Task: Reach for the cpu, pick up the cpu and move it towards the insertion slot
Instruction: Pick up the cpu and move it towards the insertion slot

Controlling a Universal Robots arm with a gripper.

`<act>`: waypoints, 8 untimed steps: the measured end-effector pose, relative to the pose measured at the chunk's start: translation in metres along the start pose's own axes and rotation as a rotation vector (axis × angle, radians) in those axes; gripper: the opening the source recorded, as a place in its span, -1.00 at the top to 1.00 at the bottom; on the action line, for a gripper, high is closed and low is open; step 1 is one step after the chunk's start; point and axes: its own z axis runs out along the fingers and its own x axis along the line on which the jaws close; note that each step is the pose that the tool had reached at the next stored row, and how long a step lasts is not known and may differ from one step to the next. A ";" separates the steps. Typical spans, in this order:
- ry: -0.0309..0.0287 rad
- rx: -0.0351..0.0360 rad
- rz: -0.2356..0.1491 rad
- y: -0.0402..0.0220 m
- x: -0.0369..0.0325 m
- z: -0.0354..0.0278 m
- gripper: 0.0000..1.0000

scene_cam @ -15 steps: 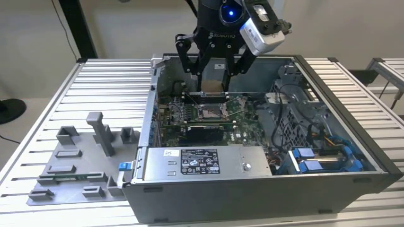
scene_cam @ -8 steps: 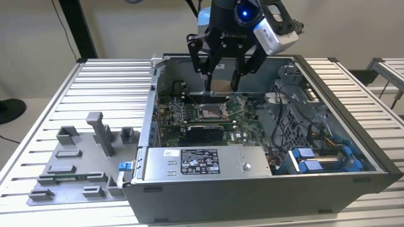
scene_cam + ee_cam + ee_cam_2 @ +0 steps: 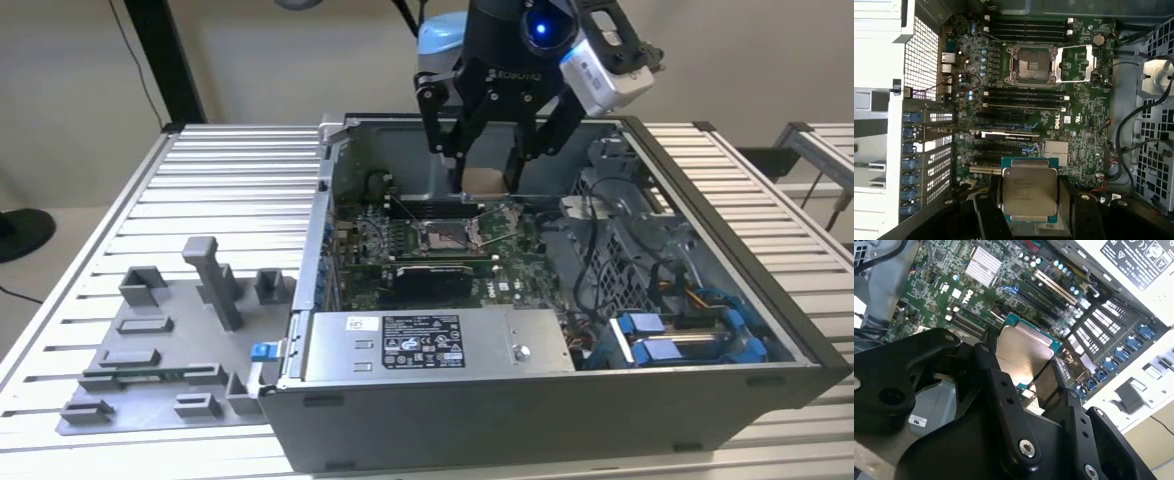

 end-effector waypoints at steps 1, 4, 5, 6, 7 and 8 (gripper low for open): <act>0.0000 0.0000 0.000 -0.0001 -0.0022 -0.0001 1.00; 0.0001 0.0001 0.000 -0.0002 -0.0092 -0.0005 1.00; 0.0000 0.0000 0.000 -0.0003 -0.0118 -0.0006 1.00; 0.0000 0.0000 0.000 -0.0003 -0.0146 -0.0007 1.00; 0.0000 0.0001 0.000 -0.0004 -0.0166 -0.0008 1.00; 0.0001 0.0001 0.000 -0.0004 -0.0171 -0.0009 1.00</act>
